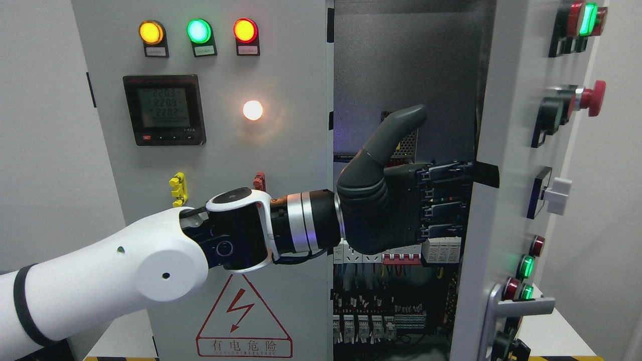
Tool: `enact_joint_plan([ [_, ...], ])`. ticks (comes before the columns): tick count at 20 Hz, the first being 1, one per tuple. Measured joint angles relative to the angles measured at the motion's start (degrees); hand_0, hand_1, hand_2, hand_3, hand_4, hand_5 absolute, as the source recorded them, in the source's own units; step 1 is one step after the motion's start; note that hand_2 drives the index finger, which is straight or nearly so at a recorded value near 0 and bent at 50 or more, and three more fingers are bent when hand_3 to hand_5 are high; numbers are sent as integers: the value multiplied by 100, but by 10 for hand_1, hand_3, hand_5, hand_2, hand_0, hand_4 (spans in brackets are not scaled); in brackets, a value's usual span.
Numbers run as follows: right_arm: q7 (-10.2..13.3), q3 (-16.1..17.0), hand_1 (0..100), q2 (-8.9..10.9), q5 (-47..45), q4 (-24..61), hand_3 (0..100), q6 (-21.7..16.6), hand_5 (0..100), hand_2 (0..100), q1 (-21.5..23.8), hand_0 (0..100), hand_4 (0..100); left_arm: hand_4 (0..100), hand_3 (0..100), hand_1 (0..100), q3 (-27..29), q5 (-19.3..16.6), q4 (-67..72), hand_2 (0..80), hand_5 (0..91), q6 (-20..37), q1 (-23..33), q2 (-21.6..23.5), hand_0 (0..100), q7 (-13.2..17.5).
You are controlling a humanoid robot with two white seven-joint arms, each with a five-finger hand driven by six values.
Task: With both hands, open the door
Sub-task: 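Push the door outward with the left hand, swinging it wide open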
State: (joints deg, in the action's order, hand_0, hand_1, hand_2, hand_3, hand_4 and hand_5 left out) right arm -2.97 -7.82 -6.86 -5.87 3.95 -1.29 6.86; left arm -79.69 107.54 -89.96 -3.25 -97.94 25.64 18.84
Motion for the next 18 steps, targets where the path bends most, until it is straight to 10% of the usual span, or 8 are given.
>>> enact_joint_plan([
  [18, 0, 0, 0, 0, 1, 0, 0, 0, 0, 0, 0, 107, 0, 30, 0, 0, 87, -52, 14, 0, 0, 0, -24, -905, 0, -617],
])
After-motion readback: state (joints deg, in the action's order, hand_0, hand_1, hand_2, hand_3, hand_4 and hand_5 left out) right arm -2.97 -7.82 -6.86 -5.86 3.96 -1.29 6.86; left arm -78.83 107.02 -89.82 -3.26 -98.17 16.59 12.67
